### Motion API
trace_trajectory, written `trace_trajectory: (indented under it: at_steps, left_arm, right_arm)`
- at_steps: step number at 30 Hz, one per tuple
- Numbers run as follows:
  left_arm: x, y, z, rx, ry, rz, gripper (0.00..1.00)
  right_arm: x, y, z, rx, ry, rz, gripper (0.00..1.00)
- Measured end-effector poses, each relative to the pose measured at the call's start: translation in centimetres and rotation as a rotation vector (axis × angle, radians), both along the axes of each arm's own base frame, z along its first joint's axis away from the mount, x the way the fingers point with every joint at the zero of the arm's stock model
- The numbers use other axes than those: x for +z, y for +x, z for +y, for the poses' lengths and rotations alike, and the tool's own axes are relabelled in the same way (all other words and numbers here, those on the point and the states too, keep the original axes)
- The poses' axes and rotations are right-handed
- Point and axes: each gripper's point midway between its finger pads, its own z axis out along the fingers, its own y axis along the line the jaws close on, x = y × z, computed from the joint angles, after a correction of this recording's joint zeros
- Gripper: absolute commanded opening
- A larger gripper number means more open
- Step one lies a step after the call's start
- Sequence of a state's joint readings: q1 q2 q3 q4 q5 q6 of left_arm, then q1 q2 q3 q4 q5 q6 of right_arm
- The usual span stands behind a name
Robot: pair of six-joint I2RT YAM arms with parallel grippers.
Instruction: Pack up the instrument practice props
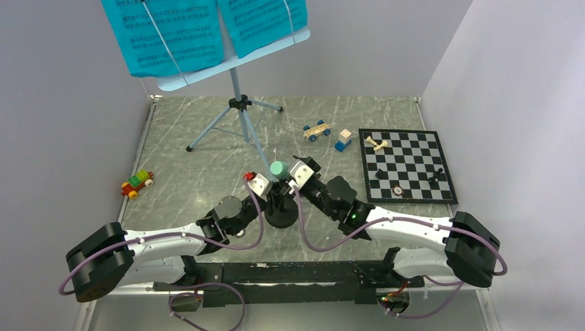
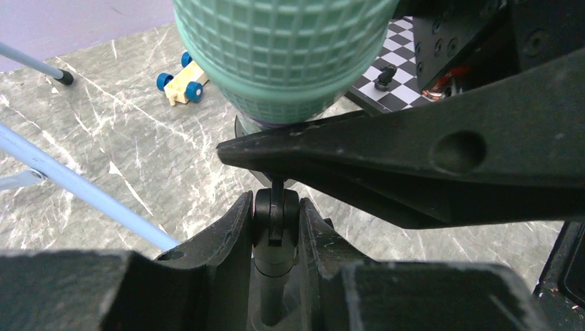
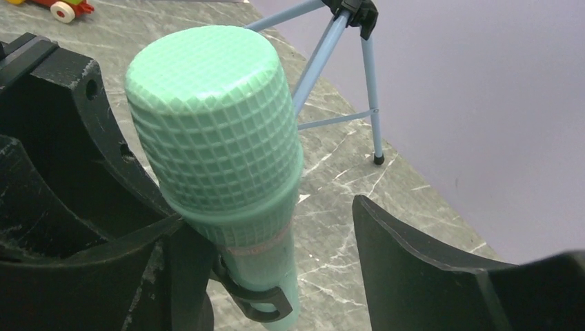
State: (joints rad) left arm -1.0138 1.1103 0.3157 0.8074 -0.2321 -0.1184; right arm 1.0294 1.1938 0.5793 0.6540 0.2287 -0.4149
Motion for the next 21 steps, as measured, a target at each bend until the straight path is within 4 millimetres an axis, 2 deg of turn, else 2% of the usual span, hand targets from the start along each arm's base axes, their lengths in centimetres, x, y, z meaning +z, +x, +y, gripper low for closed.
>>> trace_trajectory:
  at_steps: [4, 7, 8, 9, 15, 21]
  left_arm:
    - [0.01, 0.09, -0.09, -0.001, 0.006, 0.003, 0.0]
    - [-0.07, 0.17, -0.13, 0.0, 0.011, 0.006, 0.0]
    - [-0.07, 0.18, -0.13, 0.0, 0.012, 0.007, 0.0]
    - [-0.1, 0.19, -0.13, 0.001, 0.014, 0.008, 0.0]
    - [-0.15, 0.29, -0.15, 0.007, 0.01, 0.013, 0.0]
    - [-0.15, 0.38, -0.07, 0.021, -0.016, 0.02, 0.0]
  right_arm:
    - [-0.29, 0.21, 0.76, 0.021, -0.029, -0.025, 0.35]
    - [-0.53, 0.02, 1.12, 0.039, -0.039, -0.03, 0.2]
    - [-0.49, 0.04, 1.12, 0.039, -0.041, -0.033, 0.12]
    - [-0.49, 0.04, 1.12, 0.039, -0.042, -0.034, 0.0]
    - [-0.45, 0.21, 0.86, 0.02, -0.044, -0.024, 0.0]
    - [0.13, 0.87, 0.33, -0.073, -0.035, 0.07, 0.0]
